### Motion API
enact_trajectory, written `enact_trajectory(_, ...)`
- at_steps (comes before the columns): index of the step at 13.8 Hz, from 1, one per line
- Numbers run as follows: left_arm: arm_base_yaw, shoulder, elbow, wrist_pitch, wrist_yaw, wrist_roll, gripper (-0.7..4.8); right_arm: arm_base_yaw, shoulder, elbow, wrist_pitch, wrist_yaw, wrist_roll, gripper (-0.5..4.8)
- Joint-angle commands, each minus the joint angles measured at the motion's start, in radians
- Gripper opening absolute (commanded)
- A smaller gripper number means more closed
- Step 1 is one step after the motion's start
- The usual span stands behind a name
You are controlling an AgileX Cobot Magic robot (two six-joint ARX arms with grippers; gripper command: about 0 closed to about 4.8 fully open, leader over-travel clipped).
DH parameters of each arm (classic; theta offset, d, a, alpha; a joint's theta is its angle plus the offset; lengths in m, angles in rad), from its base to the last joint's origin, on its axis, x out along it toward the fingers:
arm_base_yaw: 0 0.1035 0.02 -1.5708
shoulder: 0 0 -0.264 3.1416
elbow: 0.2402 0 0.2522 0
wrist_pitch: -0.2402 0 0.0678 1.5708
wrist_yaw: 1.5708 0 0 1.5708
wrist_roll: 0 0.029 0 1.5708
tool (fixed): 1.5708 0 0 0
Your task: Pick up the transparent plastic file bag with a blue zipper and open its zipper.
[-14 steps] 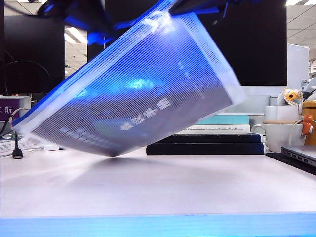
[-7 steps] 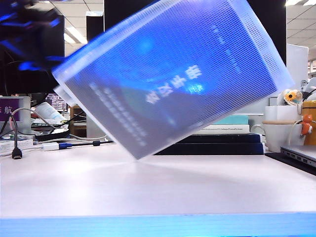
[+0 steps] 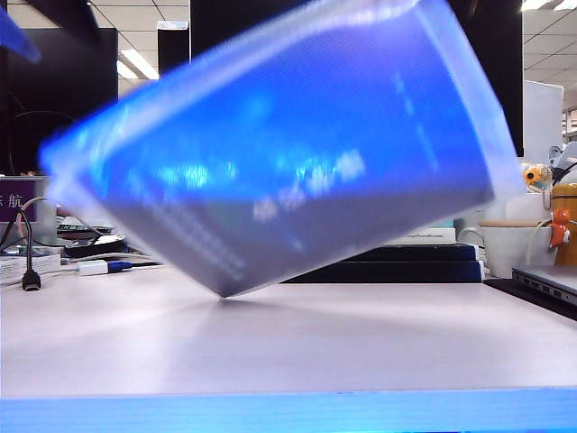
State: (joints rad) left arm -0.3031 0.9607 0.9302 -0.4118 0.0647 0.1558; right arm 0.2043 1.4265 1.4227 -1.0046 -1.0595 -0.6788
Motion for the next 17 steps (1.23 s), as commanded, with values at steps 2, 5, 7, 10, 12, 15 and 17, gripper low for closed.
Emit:
enact_trajectory(2, 0.000, -0.041, 0.003, 0.017, 0.007, -0.026, 4.79, 0.023, 0.072, -0.071, -0.016, 0.111, -0.028, -0.01)
enact_trajectory(5, 0.000, -0.047, 0.003, 0.018, 0.016, -0.050, 4.79, 0.020, 0.107, -0.075, -0.009, 0.360, -0.022, -0.01)
enact_trajectory(7, 0.000, -0.047, 0.003, 0.046, 0.030, -0.063, 4.79, 0.019, 0.106, -0.074, 0.132, 0.481, 0.099, 0.54)
enact_trajectory(10, 0.000, -0.047, 0.003, 0.055, 0.029, -0.060, 4.79, 0.019, 0.105, -0.073, 0.137, 0.478, 0.152, 3.15)
enact_trajectory(12, 0.000, -0.047, 0.003, 0.065, 0.030, -0.049, 4.79, 0.011, 0.081, -0.074, 0.133, 0.397, 0.222, 3.15)
enact_trajectory(15, 0.002, -0.102, 0.002, 0.077, 0.020, -0.003, 4.57, -0.095, -0.164, -0.074, 0.299, 0.299, 0.403, 3.14)
enact_trajectory(17, 0.002, -0.164, 0.000, 0.078, -0.028, 0.013, 4.56, -0.158, -0.371, -0.075, 0.369, 0.445, 0.464, 3.10)
